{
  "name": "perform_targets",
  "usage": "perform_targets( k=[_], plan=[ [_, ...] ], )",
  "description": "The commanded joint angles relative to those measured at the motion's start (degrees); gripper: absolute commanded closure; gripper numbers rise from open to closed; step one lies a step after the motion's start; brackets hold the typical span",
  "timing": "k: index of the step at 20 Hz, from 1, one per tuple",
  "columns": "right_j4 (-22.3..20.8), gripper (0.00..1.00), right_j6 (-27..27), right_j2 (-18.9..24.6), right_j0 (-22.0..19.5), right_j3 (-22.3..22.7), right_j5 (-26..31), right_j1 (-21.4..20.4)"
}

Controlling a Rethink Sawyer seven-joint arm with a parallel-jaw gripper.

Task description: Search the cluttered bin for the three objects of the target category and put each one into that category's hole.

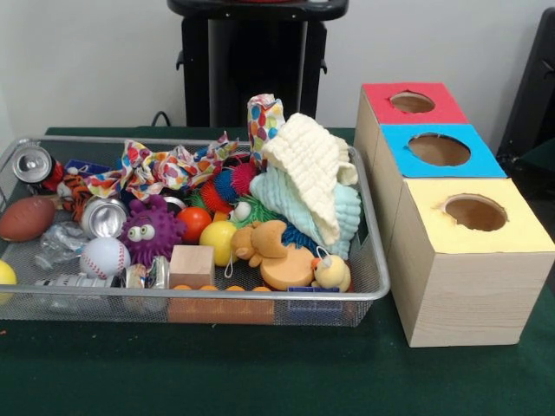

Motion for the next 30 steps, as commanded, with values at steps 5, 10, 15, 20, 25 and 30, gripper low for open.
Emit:
perform_targets(
  k=[5, 10, 15, 20, 25, 30],
  plan=[
    [3.8, 1.00, -4.4, 12.7, -6.5, 0.8, -4.9, 13.5],
    [4.7, 1.00, -8.2, 15.2, -8.2, -0.1, 1.4, 15.2],
    [3.8, 1.00, -7.3, 15.5, -8.8, 1.1, 2.8, 14.8],
    [2.2, 1.00, -5.7, 14.9, -8.6, 2.0, 1.4, 15.0],
    [2.1, 1.00, -4.7, 14.4, -8.8, 1.0, 2.3, 16.6],
    [2.7, 1.00, -6.0, 15.3, -9.5, -0.3, 3.9, 18.2]
  ],
)
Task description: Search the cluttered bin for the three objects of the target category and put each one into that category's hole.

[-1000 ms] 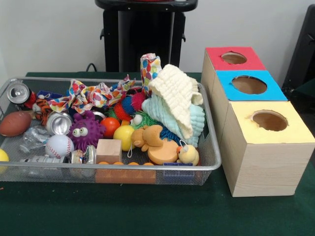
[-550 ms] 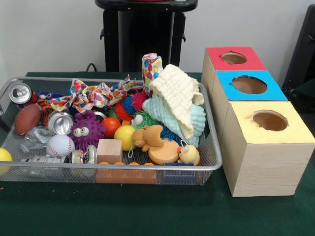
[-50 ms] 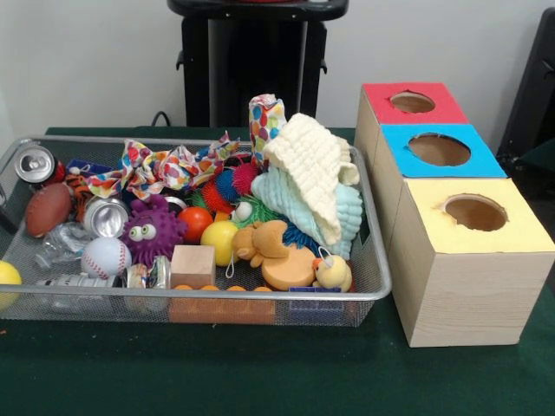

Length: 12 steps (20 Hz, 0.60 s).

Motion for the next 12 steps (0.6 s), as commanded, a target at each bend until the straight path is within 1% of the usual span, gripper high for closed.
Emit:
perform_targets(
  k=[1, 3, 5, 8, 9, 11, 12],
  plan=[
    [-2.5, 1.00, -6.3, 5.6, -0.6, 1.9, -0.3, 11.2],
    [-1.6, 1.00, -6.5, 6.5, -1.5, 3.0, -1.1, 11.6],
    [-0.4, 1.00, -6.1, 7.3, -2.3, 3.9, -0.6, 11.9],
    [0.3, 1.00, -7.1, 8.3, -2.9, 3.3, 2.2, 12.9],
    [0.2, 1.00, -7.0, 8.2, -2.9, 3.3, 2.1, 12.8],
    [-0.8, 1.00, -6.3, 7.7, -2.6, 4.5, -1.8, 11.5],
    [-2.0, 1.00, -5.7, 6.8, -1.8, 5.1, -3.9, 10.3]
  ],
)
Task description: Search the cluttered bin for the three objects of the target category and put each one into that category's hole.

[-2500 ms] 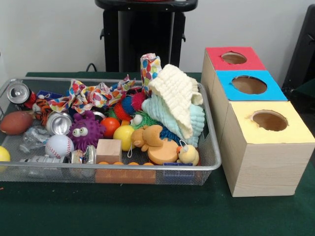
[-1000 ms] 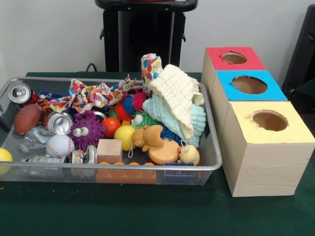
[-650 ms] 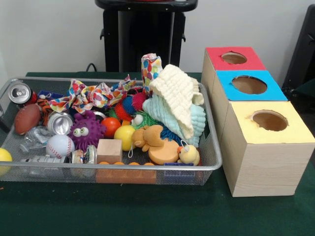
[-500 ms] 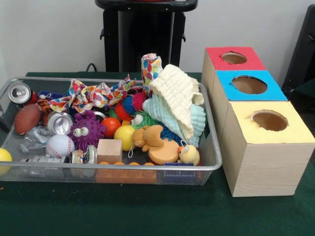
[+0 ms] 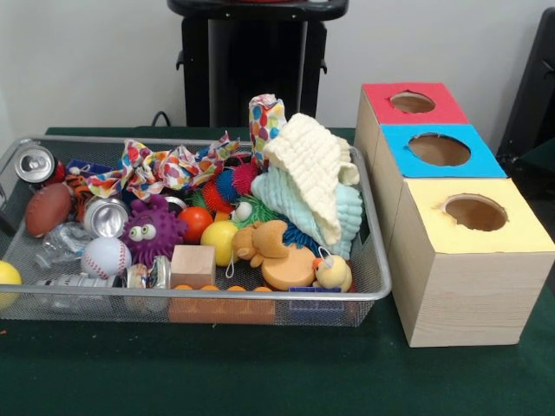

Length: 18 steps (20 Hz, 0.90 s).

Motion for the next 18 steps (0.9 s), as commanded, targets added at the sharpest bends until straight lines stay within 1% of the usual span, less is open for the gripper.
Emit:
perform_targets(
  k=[1, 4, 9, 12, 15, 17, 18],
  plan=[
    [-5.6, 1.00, -4.4, 2.5, 1.8, 5.7, -7.5, 7.8],
    [-9.0, 1.00, -0.8, -1.5, 5.1, 6.7, -10.0, 3.0],
    [-11.4, 1.00, 1.8, -4.8, 7.8, 8.7, -9.9, -3.3],
    [-12.5, 1.00, 2.4, -6.8, 9.4, 8.3, -7.8, -6.5],
    [-13.4, 1.00, 2.4, -8.1, 10.3, 7.2, -5.8, -8.4],
    [-14.2, 1.00, 1.4, -9.0, 10.6, 5.5, -3.8, -9.3],
    [-14.9, 1.00, 0.5, -9.6, 10.6, 3.8, -1.9, -9.9]
  ],
)
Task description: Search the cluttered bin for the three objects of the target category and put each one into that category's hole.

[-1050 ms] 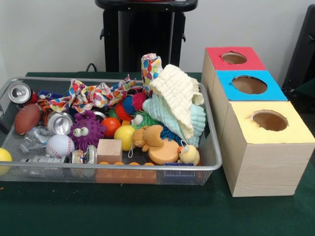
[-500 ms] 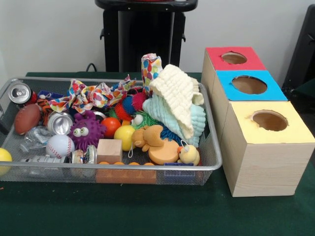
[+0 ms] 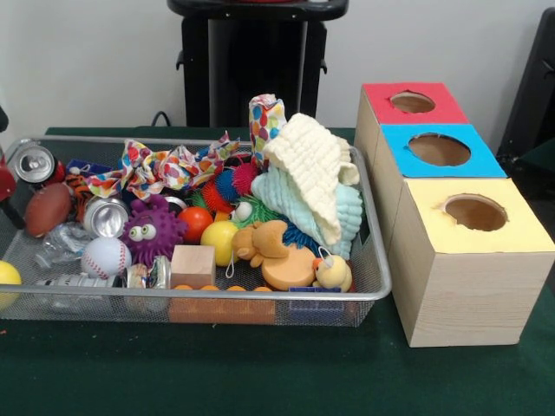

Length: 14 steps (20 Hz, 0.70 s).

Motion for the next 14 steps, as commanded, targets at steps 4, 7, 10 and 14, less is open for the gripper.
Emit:
perform_targets(
  k=[4, 7, 10, 14],
  plan=[
    [-7.1, 1.00, -2.4, -5.0, 1.6, -3.9, 8.5, -5.8],
    [-8.7, 1.00, -3.8, -5.5, 1.9, -8.1, 12.0, -5.7],
    [-8.4, 1.00, -4.3, -4.0, 1.1, -9.8, 12.8, -4.2],
    [-5.3, 1.00, -5.9, 2.2, -1.4, -11.4, 12.3, 3.3]
  ],
)
